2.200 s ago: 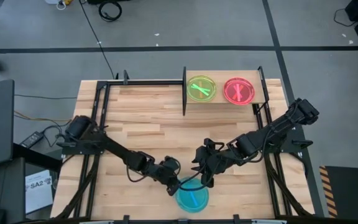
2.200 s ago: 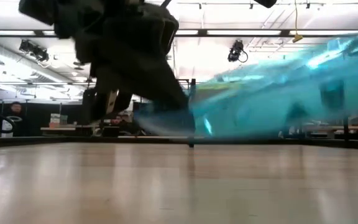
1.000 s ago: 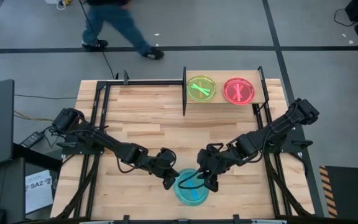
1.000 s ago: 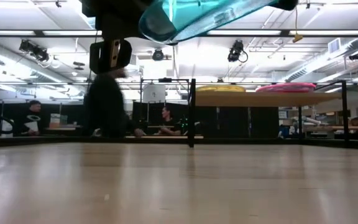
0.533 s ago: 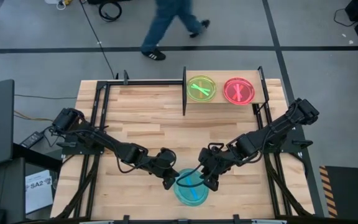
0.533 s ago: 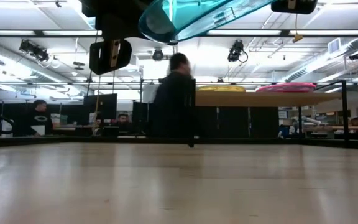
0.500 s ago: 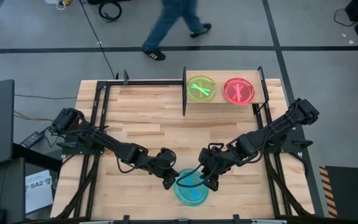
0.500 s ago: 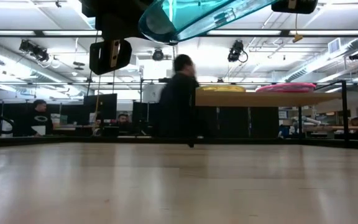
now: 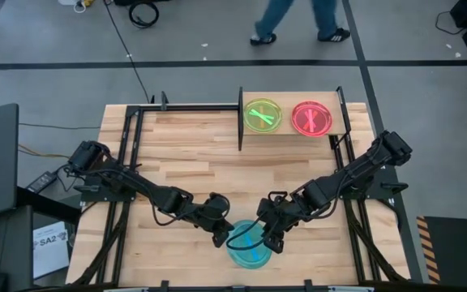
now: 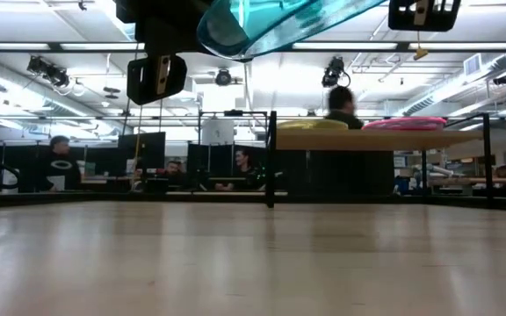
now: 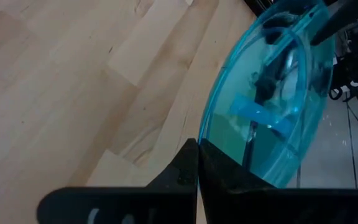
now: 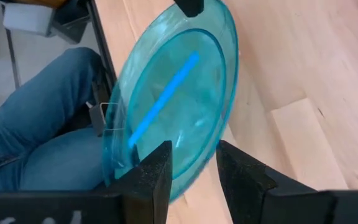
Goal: Place and stack plates onto a shelf
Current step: Stack the blue plate on top of the green plate on the shelf
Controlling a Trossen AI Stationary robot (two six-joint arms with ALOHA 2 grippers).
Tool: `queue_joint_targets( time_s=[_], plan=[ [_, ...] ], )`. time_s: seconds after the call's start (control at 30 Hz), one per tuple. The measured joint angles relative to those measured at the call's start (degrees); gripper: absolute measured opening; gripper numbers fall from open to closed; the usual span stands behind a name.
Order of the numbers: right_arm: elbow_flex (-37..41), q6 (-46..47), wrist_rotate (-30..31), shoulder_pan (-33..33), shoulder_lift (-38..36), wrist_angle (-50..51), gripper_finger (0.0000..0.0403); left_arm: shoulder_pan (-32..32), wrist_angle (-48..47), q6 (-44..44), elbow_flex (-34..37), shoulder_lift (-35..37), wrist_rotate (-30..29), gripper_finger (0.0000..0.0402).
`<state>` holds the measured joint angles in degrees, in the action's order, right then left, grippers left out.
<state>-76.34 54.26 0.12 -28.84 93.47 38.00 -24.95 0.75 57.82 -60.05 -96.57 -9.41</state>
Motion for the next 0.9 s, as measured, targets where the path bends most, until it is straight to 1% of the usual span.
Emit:
queue_joint_targets(
  time_s=[0.13,0.37,0.5,0.63,0.77,0.9],
  plan=[
    [0.0,-0.3,0.1,0.0,0.0,0.0,0.0111,0.0,0.0,0.0,0.0,0.0,0.0,0.0006],
    [0.0,-0.2,0.2,0.0,0.0,0.4,0.0054,0.0,0.1,0.0,0.0,0.0,0.0,0.0007],
    [0.1,-0.2,0.2,0.0,0.0,0.7,0.003,0.0,0.1,0.1,0.0,0.1,0.8,0.0007],
    [0.1,-0.2,0.2,0.0,0.0,0.7,0.0021,0.0,0.1,0.1,0.0,0.1,1.2,0.0007],
    [0.1,-0.2,0.2,0.0,0.0,0.7,0.0021,0.0,0.2,0.1,0.0,0.1,1.2,0.0007],
    [0.1,-0.3,0.3,0.0,0.0,1.0,0.002,0.0,0.8,0.1,0.0,0.1,1.5,0.0019]
  ],
)
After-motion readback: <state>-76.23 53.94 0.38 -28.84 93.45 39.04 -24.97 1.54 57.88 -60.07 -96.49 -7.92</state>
